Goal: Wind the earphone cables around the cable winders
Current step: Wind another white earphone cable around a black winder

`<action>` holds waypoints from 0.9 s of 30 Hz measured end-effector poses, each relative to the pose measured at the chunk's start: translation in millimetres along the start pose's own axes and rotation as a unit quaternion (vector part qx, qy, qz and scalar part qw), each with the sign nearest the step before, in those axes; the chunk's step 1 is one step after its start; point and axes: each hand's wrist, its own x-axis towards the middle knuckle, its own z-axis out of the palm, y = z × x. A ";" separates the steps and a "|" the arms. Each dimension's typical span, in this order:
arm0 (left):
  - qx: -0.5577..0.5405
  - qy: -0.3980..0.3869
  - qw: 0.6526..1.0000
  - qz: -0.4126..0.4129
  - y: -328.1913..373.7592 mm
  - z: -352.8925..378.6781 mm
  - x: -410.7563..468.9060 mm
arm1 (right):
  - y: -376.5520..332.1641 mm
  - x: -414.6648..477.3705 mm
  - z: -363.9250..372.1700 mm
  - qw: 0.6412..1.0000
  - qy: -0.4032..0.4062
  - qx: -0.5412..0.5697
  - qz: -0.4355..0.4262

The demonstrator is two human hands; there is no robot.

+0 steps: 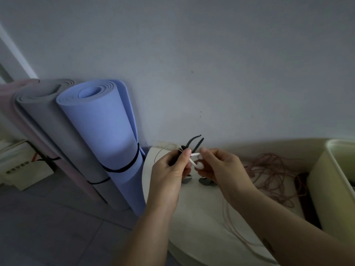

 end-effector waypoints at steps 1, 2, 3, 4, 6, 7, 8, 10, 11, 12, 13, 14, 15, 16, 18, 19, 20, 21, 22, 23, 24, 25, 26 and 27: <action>-0.022 0.002 1.000 -0.005 0.2 0.4 -0.5 | 1.4 -1.3 3.3 1.000 0.003 0.015 -0.010; -0.041 0.001 0.999 -0.011 0.3 1.5 -1.0 | 1.6 -2.6 6.2 1.000 0.006 0.021 -0.019; -0.052 0.000 0.999 -0.015 0.2 2.2 -1.9 | 2.4 -3.8 9.0 0.999 0.010 0.019 -0.031; -0.057 -0.002 0.998 -0.016 -0.7 2.9 -3.4 | 3.6 -5.1 11.3 0.999 0.014 0.008 -0.043; -0.064 -0.006 0.998 -0.015 -1.6 3.3 -5.4 | 3.5 -7.3 13.8 0.998 0.014 -0.024 -0.064; -0.066 -0.007 0.998 -0.014 -1.2 3.2 -6.7 | 2.9 -8.0 14.2 0.997 0.012 -0.036 -0.071; -0.067 -0.007 0.998 -0.012 -1.2 2.7 -7.6 | 2.4 -8.5 14.2 0.996 0.009 -0.042 -0.072; -0.065 -0.004 0.998 -0.007 -1.0 1.8 -8.4 | 1.1 -8.5 13.2 0.997 -0.001 -0.048 -0.068; -0.063 0.000 0.998 -0.005 -0.8 1.9 -8.9 | 0.2 -8.2 12.4 0.997 -0.009 -0.052 -0.065; -0.064 0.005 0.998 -0.005 -0.1 2.3 -9.2 | -1.8 -8.1 11.4 0.996 -0.020 -0.054 -0.064; -0.074 0.015 0.997 -0.007 0.8 3.0 -9.3 | -3.7 -8.2 9.5 0.996 -0.032 -0.055 -0.065; -0.094 0.027 0.995 -0.014 2.5 3.5 -9.0 | -6.5 -8.7 7.4 0.995 -0.044 -0.057 -0.068; -0.117 0.041 0.992 -0.024 4.3 3.7 -8.5 | -8.9 -9.3 4.4 0.993 -0.056 -0.067 -0.074; -0.135 0.052 0.989 -0.031 6.5 3.3 -6.9 | -11.9 -9.9 1.5 0.990 -0.064 -0.091 -0.081; -0.155 0.061 0.985 -0.036 8.5 2.4 -4.3 | -12.8 -11.7 -2.9 0.978 -0.071 -0.173 -0.094; -0.160 0.060 0.985 -0.035 8.6 2.7 -3.6 | -12.0 -12.8 -4.0 0.970 -0.072 -0.209 -0.101; -0.165 0.057 0.984 -0.034 8.3 3.4 -3.3 | -11.2 -13.7 -4.0 0.965 -0.073 -0.227 -0.105; -0.170 0.052 0.983 -0.034 8.0 4.8 -3.7 | -10.4 -14.2 -4.3 0.964 -0.073 -0.230 -0.110; -0.174 0.049 0.983 -0.036 7.5 6.2 -4.0 | -9.8 -14.1 -4.3 0.966 -0.072 -0.221 -0.111; -0.176 0.047 0.983 -0.037 7.3 7.4 -4.5 | -9.5 -13.6 -4.6 0.969 -0.072 -0.209 -0.107; -0.176 0.045 0.983 -0.038 7.2 8.6 -4.7 | -9.8 -13.0 -4.7 0.973 -0.074 -0.195 -0.098; -0.176 0.045 0.983 -0.038 7.4 9.2 -5.3 | -9.7 -12.3 -5.1 0.977 -0.077 -0.180 -0.084; -0.176 0.044 0.983 -0.038 7.5 9.6 -5.3 | -9.9 -11.8 -4.9 0.982 -0.082 -0.159 -0.066; -0.175 0.041 0.983 -0.037 7.7 9.8 -5.6 | -9.4 -11.4 -4.4 0.986 -0.088 -0.135 -0.047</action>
